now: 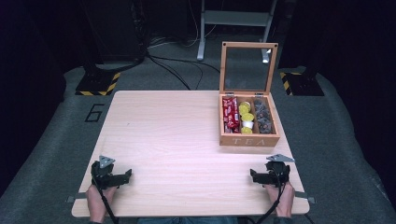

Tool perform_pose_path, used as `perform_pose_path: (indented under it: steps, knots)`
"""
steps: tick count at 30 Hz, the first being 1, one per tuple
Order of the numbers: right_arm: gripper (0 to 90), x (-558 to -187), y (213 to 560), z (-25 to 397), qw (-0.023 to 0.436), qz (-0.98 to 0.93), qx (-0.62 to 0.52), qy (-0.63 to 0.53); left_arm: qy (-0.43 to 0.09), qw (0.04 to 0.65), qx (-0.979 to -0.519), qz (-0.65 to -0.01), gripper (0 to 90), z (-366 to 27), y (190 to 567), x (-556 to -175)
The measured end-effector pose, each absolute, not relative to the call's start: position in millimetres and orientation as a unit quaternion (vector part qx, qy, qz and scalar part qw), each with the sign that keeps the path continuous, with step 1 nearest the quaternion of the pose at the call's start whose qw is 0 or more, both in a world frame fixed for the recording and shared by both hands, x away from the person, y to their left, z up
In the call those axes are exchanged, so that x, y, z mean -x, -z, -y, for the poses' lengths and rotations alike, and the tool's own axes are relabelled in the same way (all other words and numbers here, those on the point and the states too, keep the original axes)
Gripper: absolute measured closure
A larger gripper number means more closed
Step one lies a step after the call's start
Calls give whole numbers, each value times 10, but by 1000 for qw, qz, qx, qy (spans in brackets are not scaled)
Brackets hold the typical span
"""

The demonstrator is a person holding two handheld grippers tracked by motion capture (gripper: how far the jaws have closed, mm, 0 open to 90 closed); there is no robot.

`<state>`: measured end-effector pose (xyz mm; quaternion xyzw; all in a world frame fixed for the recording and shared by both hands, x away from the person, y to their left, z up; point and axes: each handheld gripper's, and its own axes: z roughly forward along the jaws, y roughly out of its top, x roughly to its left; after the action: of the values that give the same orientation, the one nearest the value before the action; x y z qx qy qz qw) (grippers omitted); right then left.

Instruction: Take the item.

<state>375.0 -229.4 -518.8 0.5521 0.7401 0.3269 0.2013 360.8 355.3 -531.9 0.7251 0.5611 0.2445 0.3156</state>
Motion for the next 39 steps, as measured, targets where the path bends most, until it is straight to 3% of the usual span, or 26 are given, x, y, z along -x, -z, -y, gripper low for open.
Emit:
perform_pose_path:
  steps: [15, 39]
  knots:
    - [17, -3734, 4950, 2196, 193, -747, -536, -343, -250, 315, -721, -564, 42, -3550, 5321, -3612]
    - [29, -4099, 4559, 1928, 178, -775, -497, -349, -247, 314, -724, -563, 43, -3544, 5319, -3616]
